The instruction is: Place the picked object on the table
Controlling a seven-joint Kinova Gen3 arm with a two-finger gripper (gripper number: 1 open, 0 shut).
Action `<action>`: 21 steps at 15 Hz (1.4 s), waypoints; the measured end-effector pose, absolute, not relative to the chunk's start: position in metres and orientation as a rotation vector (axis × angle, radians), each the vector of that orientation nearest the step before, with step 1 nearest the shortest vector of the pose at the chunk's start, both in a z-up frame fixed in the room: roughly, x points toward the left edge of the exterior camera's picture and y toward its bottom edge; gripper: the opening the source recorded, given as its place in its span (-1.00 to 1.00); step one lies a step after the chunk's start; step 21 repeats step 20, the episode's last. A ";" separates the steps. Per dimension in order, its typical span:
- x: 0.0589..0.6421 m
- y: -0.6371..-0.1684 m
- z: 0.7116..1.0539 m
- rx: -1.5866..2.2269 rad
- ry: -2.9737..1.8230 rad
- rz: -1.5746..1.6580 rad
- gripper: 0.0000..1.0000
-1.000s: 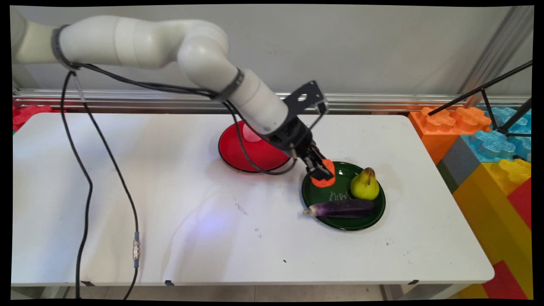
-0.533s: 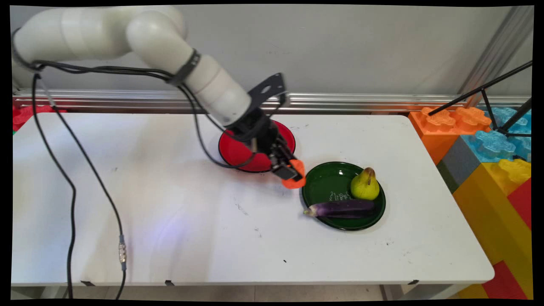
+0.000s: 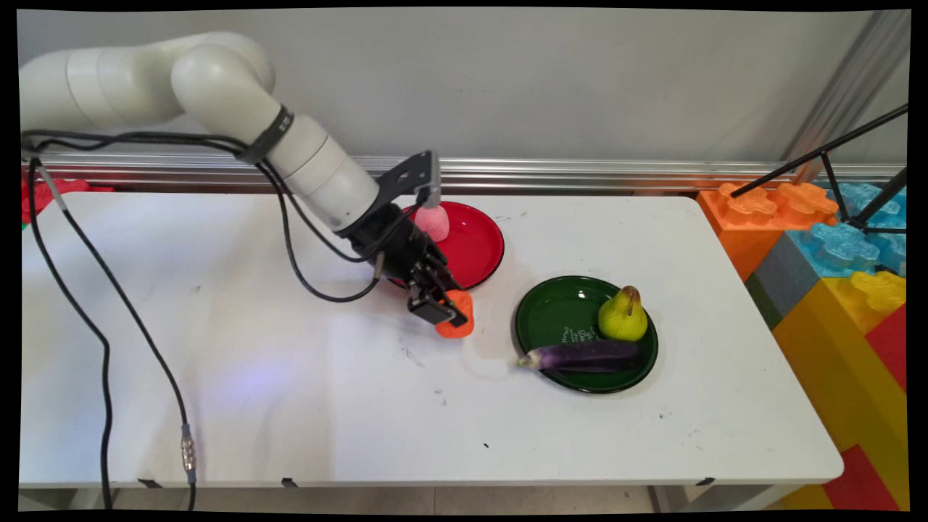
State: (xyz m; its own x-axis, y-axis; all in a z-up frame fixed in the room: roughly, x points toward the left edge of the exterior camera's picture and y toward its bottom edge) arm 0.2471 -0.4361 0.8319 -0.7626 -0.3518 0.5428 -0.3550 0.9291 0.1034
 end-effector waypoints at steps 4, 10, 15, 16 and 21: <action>0.260 -0.439 0.810 0.473 -2.526 0.011 -1.00; 0.272 -0.440 0.791 0.448 -2.550 0.004 -1.00; 0.277 -0.440 0.784 0.425 -2.563 0.006 -1.00; 0.277 -0.440 0.783 0.416 -2.566 0.007 -1.00; 0.278 -0.438 0.784 0.388 -2.573 0.012 1.00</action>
